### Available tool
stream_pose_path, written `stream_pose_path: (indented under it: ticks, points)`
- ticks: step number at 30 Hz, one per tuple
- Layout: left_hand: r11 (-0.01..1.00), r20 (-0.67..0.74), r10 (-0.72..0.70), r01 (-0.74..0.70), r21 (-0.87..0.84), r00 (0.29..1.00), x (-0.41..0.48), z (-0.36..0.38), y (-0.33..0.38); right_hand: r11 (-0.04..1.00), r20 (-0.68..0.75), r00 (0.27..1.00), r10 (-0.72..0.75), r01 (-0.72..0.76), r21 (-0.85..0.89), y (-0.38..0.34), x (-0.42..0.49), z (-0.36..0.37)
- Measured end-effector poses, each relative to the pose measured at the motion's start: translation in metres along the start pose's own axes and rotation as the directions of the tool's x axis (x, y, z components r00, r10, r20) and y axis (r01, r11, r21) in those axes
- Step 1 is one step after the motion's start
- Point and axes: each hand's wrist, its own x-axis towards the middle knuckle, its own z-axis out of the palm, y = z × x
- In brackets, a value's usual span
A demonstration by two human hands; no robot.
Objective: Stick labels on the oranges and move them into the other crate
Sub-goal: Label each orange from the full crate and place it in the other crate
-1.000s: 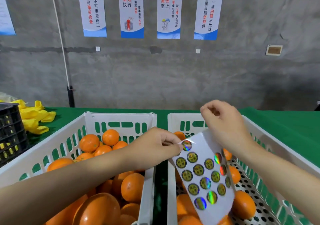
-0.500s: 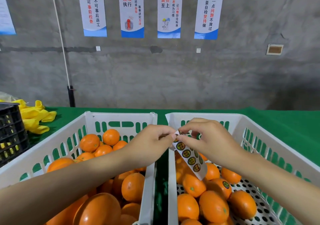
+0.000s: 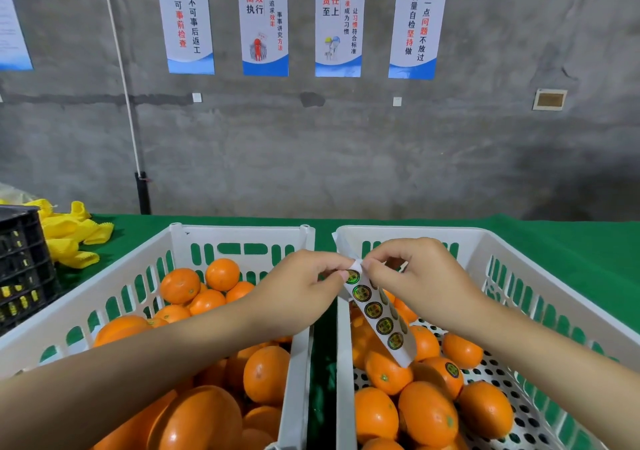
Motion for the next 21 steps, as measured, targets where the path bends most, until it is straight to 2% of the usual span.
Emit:
stream_pose_path:
  ticks: [4, 6, 9, 12, 15, 18, 21]
  points:
    - [0.997, 0.044, -0.033, 0.036, -0.073, 0.998, 0.0, -0.002, -0.002, 1.0, -0.203, 0.979, 0.002, 0.001, 0.015, 0.001, 0.003, -0.004]
    - [0.993, 0.098, -0.019, 0.03, -0.113, 0.995, -0.002, -0.001, -0.001, 1.0, -0.251, 0.968, -0.027, 0.028, 0.002, -0.001, 0.004, -0.007]
    - [0.989, 0.159, 0.022, 0.002, -0.15, 0.987, -0.004, 0.0, 0.002, 0.993, -0.196, 0.975, -0.107, 0.096, -0.062, -0.004, 0.002, -0.006]
    - [0.96, 0.173, 0.079, -0.028, -0.277, 0.982, -0.005, 0.0, 0.009, 0.989, -0.098, 0.984, -0.149, 0.149, -0.011, -0.009, 0.0, -0.002]
    - [0.922, 0.172, 0.078, -0.006, -0.387, 0.982, -0.004, -0.003, 0.014, 0.98, -0.1, 0.977, -0.187, 0.193, 0.056, -0.01, 0.001, -0.002]
    - [0.889, 0.239, 0.078, 0.041, -0.456, 0.968, -0.004, -0.006, 0.016, 0.977, -0.118, 0.978, -0.172, 0.184, 0.105, -0.009, 0.0, -0.003]
    - [0.868, 0.259, 0.086, 0.055, -0.494, 0.962, -0.005, -0.007, 0.02, 0.964, -0.083, 0.97, -0.227, 0.236, 0.121, -0.011, 0.0, -0.001]
